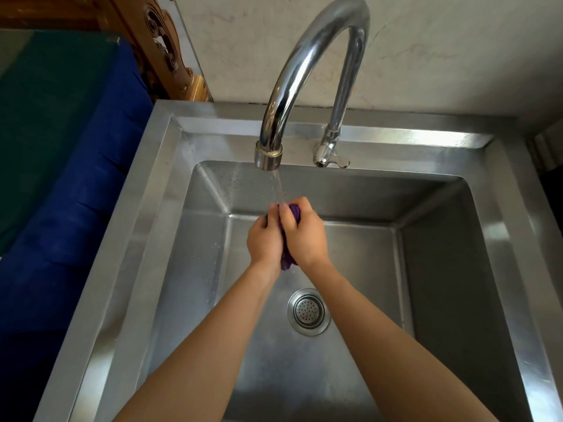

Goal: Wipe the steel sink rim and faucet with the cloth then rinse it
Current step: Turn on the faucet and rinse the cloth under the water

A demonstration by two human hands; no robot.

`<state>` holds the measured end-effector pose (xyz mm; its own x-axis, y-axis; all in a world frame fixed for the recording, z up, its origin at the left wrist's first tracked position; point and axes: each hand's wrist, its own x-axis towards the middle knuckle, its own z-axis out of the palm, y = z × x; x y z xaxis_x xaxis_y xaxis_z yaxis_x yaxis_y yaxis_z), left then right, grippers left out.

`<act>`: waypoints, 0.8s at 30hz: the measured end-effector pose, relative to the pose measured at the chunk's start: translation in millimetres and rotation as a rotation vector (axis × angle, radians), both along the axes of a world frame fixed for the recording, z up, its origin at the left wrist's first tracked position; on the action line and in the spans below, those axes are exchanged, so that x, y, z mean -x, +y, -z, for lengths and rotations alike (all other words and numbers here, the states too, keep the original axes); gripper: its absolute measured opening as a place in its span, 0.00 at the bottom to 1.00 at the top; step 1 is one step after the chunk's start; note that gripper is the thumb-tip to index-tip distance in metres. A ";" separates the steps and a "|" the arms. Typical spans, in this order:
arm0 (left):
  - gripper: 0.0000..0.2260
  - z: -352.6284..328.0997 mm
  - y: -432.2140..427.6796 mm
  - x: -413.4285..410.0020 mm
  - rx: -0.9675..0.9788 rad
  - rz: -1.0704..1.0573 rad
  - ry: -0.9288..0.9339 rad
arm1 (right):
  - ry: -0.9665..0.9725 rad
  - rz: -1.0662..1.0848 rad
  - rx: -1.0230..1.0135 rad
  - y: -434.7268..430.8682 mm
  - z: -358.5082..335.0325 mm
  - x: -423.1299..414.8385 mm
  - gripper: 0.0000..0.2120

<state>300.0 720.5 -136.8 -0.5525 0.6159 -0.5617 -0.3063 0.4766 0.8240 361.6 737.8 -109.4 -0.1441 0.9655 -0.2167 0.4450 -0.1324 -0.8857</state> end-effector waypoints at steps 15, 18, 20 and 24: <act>0.11 -13.2 8.2 9.2 -0.083 0.032 0.289 | 0.014 0.073 0.059 0.0 2.0 -10.6 0.20; 0.17 -3.7 7.5 8.6 -0.015 0.019 0.188 | -0.013 -0.026 -0.009 -9.5 -3.4 -0.1 0.13; 0.20 -2.4 6.2 4.3 0.012 -0.003 0.067 | -0.037 -0.006 -0.024 -5.1 -2.1 7.0 0.14; 0.19 -8.2 9.4 -0.8 -0.002 0.013 -0.038 | -0.069 0.106 0.111 17.3 4.5 5.3 0.18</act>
<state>300.8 729.9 -128.6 -0.5228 0.6241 -0.5806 -0.3311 0.4790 0.8130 356.3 755.2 -113.9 -0.0238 0.9442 -0.3285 0.4825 -0.2770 -0.8310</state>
